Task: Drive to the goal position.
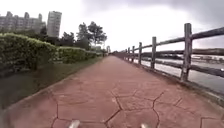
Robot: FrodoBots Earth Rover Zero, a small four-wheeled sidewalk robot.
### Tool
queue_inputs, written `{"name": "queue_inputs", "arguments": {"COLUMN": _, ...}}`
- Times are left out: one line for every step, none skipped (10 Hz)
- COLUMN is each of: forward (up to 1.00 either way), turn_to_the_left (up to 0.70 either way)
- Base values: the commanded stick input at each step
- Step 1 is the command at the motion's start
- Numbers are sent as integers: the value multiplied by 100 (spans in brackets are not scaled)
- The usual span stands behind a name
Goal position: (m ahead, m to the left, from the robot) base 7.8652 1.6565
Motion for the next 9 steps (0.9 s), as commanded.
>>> {"name": "queue_inputs", "arguments": {"forward": 70, "turn_to_the_left": 0}}
{"name": "queue_inputs", "arguments": {"forward": 70, "turn_to_the_left": 0}}
{"name": "queue_inputs", "arguments": {"forward": 70, "turn_to_the_left": 0}}
{"name": "queue_inputs", "arguments": {"forward": 70, "turn_to_the_left": 0}}
{"name": "queue_inputs", "arguments": {"forward": 70, "turn_to_the_left": 0}}
{"name": "queue_inputs", "arguments": {"forward": 70, "turn_to_the_left": 0}}
{"name": "queue_inputs", "arguments": {"forward": 70, "turn_to_the_left": 0}}
{"name": "queue_inputs", "arguments": {"forward": 70, "turn_to_the_left": 0}}
{"name": "queue_inputs", "arguments": {"forward": 70, "turn_to_the_left": 0}}
